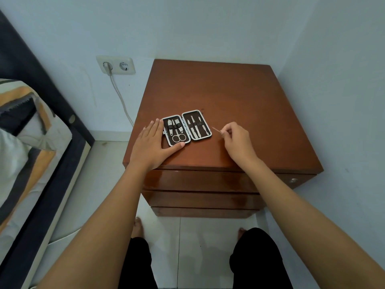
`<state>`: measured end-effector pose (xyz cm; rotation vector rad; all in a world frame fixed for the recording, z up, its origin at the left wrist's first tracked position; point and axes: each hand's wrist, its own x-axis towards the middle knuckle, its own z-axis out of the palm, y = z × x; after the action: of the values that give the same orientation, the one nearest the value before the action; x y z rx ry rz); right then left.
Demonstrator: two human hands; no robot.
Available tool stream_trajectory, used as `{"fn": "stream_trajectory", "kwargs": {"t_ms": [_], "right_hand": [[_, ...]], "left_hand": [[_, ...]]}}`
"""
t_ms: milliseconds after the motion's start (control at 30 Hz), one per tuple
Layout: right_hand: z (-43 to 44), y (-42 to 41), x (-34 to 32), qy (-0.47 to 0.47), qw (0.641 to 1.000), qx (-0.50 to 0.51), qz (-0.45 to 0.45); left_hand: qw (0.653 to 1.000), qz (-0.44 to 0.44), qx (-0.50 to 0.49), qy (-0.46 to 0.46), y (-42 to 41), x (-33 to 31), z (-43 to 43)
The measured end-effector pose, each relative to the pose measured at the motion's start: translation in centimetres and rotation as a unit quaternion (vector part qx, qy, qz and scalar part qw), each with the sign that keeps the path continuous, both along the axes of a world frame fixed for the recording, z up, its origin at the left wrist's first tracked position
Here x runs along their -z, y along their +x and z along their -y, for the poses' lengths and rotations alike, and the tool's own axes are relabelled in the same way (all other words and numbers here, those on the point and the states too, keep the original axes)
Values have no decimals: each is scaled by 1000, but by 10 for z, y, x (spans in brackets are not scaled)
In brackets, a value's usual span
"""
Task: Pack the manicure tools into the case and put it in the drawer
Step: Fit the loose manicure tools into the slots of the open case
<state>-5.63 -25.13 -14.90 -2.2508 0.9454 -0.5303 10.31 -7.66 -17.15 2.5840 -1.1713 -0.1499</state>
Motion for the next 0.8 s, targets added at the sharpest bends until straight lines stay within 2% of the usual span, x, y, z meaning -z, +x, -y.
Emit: {"fn": "stream_trajectory", "kwargs": {"t_ms": [133, 500, 800], "right_hand": [[-14, 14, 4, -20, 998, -56, 16], [-18, 31, 2, -92, 995, -38, -18], [-28, 36, 3, -160, 983, -68, -56]], "left_hand": [[1000, -1, -1, -1, 0, 0, -1], [1000, 1, 1, -6, 1, 1, 0], [1000, 3, 2, -13, 1, 2, 0]]}}
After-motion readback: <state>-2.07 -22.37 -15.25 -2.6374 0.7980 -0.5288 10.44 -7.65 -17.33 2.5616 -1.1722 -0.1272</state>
